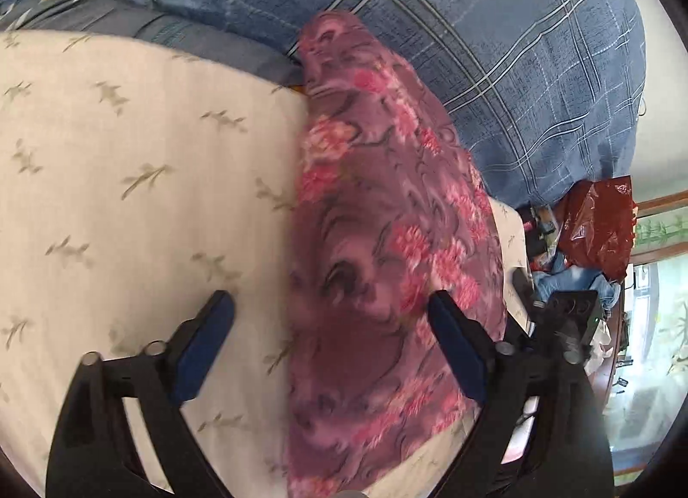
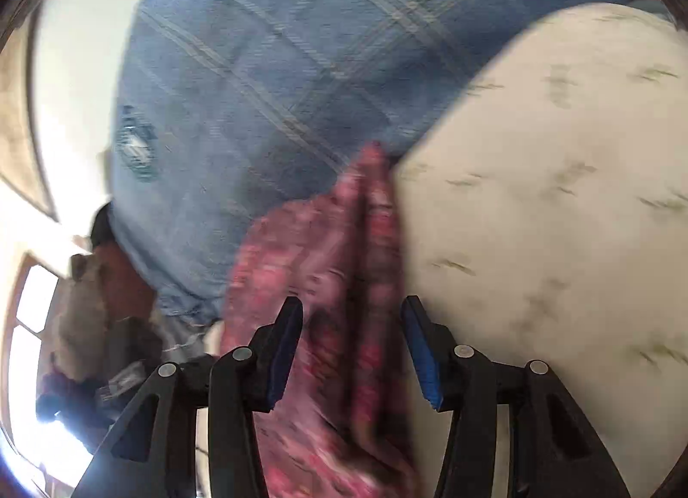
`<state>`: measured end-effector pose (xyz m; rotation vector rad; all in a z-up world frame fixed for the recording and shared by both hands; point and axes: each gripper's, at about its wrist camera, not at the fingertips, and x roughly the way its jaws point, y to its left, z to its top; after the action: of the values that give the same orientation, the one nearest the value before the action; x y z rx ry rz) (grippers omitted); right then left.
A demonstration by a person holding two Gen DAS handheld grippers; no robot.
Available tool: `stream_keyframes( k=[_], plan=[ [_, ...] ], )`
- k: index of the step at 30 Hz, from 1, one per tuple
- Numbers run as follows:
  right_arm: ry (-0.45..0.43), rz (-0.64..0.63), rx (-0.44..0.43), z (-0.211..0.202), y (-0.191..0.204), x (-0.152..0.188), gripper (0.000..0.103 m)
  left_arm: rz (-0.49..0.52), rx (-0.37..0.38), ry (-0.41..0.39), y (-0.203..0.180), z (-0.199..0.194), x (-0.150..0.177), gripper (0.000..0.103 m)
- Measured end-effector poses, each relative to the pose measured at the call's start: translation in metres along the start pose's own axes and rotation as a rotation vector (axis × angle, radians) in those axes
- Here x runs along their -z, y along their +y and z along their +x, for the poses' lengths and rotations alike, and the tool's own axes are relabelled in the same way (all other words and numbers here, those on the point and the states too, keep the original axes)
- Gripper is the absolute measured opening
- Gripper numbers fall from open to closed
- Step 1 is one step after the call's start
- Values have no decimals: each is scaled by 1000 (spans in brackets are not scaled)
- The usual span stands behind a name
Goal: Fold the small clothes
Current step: 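Grasp the folded garment end with the left gripper while the right gripper pinches its edge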
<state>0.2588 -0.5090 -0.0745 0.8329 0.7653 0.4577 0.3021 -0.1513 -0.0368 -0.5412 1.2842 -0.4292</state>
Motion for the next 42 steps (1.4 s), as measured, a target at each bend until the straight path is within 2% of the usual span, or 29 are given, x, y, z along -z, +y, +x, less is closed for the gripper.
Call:
stream_keyframes(
  k=[1, 2, 4, 5, 6, 7, 8, 9, 10, 11, 12, 14, 17, 20, 25, 30, 34, 36, 37, 38, 40, 42],
  plan=[
    [21, 17, -71, 7, 2, -3, 70, 9, 19, -8, -4, 1, -1, 97],
    [24, 15, -87, 10, 3, -4, 77, 8, 42, 2, -7, 5, -2, 97],
    [54, -29, -83, 19, 13, -8, 82, -8, 64, 6, -12, 11, -6, 96],
    [70, -53, -50, 24, 17, -8, 79, -13, 73, 10, -15, 13, -7, 96],
    [86, -80, -7, 29, 21, -7, 76, -17, 87, 16, -18, 15, -8, 90],
    [101, -122, 45, 32, 26, -5, 63, -22, 69, 15, -20, 16, -9, 86],
    [107, -161, 102, 34, 31, -2, 46, -21, 35, 5, -23, 18, -10, 70],
    [106, -205, 154, 36, 37, 1, 42, -5, -9, -6, -25, 18, -9, 53],
    [93, -240, 173, 32, 42, 5, 33, 14, -53, -24, -27, 17, -7, 47],
    [78, -270, 189, 28, 47, 8, 16, 25, -66, -38, -28, 13, -5, 37],
    [69, -297, 199, 25, 53, 13, 16, 40, -77, -61, -31, 8, -2, 31],
    [36, -364, 263, 22, 71, 22, 15, 81, -114, -97, -41, -2, 5, 29],
    [4, -426, 322, 17, 92, 33, 15, 131, -147, -132, -51, -16, 18, 28],
    [-22, -422, 318, 4, 106, 46, 14, 144, -136, -138, -50, -34, 30, 28],
    [-31, -385, 232, -11, 135, 75, 14, 147, -118, -151, -27, -79, 58, 28],
    [23, -358, 114, -11, 162, 125, 15, 112, -119, -169, 24, -132, 95, 28],
    [70, -326, 2, 3, 173, 171, 18, 43, -129, -170, 82, -151, 117, 30],
    [114, -296, 15, 25, 164, 196, 19, -22, -168, -137, 117, -144, 120, 31],
    [142, -279, 53, 37, 158, 205, 20, -54, -162, -116, 134, -139, 121, 38],
    [157, -268, 77, 44, 153, 210, 24, -91, -103, -111, 148, -138, 123, 46],
    [126, -219, 68, 44, 144, 217, 24, -122, -49, -110, 158, -145, 122, 47],
    [131, -198, 82, 40, 145, 212, 26, -97, -46, -146, 156, -157, 119, 47]
  ],
)
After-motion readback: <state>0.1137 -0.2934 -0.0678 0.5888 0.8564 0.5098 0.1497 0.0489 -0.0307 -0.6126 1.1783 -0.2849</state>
